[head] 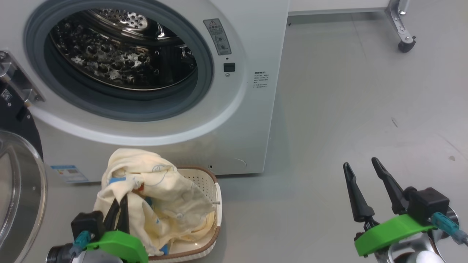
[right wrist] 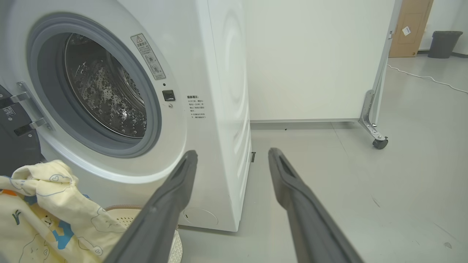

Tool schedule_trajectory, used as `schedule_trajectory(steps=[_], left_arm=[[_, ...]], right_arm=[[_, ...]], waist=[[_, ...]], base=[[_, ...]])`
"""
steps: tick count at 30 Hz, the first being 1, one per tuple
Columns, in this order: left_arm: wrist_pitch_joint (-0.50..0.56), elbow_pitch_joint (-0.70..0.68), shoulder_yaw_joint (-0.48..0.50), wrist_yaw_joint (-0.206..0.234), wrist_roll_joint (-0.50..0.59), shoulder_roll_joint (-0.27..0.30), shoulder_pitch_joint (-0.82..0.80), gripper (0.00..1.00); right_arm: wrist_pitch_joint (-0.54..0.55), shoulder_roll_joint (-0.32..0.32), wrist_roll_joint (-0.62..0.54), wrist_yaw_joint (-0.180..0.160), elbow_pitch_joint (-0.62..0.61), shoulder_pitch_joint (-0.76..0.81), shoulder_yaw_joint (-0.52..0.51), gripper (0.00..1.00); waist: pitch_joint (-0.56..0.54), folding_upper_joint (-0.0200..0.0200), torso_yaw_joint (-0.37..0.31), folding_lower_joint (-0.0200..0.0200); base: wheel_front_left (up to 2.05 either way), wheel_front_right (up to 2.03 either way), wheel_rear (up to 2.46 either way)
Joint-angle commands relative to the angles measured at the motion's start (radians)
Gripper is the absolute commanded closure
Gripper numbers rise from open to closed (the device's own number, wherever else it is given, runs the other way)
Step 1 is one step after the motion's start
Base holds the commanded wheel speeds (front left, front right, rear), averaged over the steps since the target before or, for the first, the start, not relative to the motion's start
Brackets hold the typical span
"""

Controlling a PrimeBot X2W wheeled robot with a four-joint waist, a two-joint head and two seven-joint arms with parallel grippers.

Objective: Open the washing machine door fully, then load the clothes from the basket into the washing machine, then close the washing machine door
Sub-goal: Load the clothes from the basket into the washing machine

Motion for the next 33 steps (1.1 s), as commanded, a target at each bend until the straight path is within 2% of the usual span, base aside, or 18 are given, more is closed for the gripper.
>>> schedule_trajectory(steps=[1,13,33], left_arm=[[0.002,-0.048,0.037,0.014,0.01,0.035,-0.015,1.0],[0.044,-0.148,0.037,0.051,-0.004,0.056,0.074,1.0],[0.056,-0.171,0.031,0.069,-0.018,0.056,0.075,1.0]], right_arm=[[0.004,-0.008,0.007,0.004,-0.042,-0.015,0.016,0.0],[0.021,-0.008,0.007,0.004,-0.054,0.029,0.014,0.0],[0.027,-0.008,0.012,0.004,-0.06,0.038,0.014,0.0]], waist=[[-0.023,-0.0001,0.009,0.0001],[-0.068,-0.0001,0.023,0.0001],[-0.066,-0.0001,0.037,0.0001]], base=[[0.0,0.0,0.0],[0.0,0.0,0.0],[0.0,0.0,0.0]])
